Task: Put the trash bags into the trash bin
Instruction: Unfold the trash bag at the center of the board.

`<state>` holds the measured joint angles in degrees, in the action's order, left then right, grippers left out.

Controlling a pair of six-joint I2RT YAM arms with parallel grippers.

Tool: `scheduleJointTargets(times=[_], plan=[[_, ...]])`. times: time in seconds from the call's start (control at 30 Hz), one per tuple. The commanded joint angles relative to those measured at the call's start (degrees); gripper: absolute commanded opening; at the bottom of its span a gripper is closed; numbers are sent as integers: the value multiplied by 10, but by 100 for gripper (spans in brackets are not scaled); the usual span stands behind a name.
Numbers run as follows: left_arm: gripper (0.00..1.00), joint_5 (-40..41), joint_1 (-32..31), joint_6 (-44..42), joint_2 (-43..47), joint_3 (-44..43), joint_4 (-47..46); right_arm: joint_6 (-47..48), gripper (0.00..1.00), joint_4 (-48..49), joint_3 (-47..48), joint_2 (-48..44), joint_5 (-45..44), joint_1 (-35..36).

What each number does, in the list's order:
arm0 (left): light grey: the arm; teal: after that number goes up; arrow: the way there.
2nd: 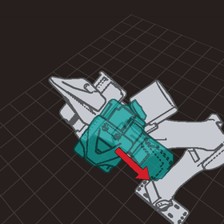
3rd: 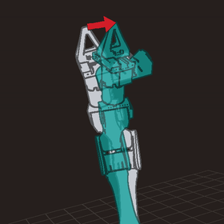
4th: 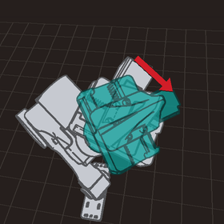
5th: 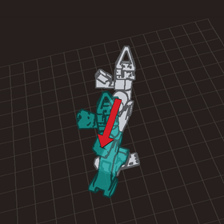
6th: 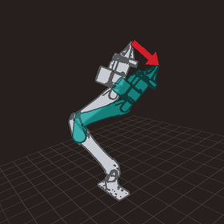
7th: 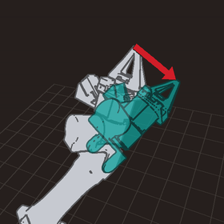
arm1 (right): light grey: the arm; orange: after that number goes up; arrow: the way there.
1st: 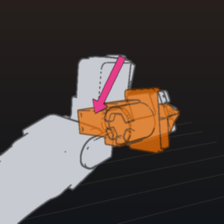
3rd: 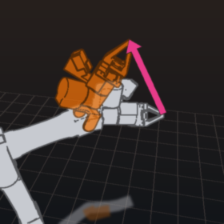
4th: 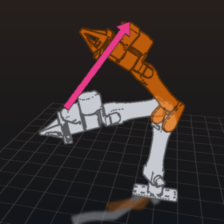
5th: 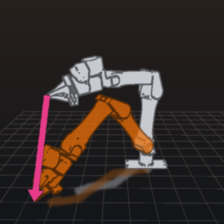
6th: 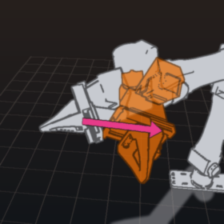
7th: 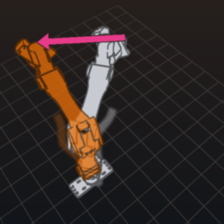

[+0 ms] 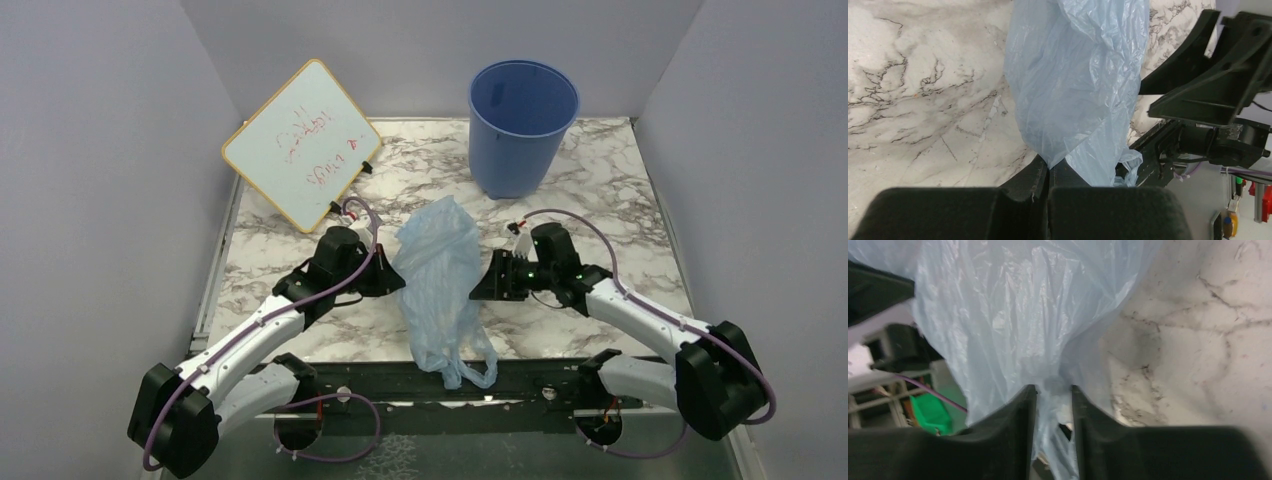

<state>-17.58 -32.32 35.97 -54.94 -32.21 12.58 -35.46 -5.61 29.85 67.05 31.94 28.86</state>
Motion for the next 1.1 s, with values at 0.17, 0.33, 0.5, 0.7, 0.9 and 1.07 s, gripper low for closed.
scheduleJointTargets(times=[0.17,0.33,0.5,0.7,0.9,1.07], plan=[[25,-22,1,22,5,19,-11,-80,1,126,11,-17,-18,4],[59,-12,1,7,10,-12,31,-103,1,87,10,-87,-129,4],[78,-2,1,28,28,1,45,-126,1,90,-5,-91,-134,4],[81,-29,0,81,49,60,11,-92,24,90,-7,-61,-96,4],[87,-55,-4,119,82,98,-35,-3,70,-15,27,13,-92,4],[91,-68,-5,134,94,119,-59,-17,64,80,23,91,1,5]])
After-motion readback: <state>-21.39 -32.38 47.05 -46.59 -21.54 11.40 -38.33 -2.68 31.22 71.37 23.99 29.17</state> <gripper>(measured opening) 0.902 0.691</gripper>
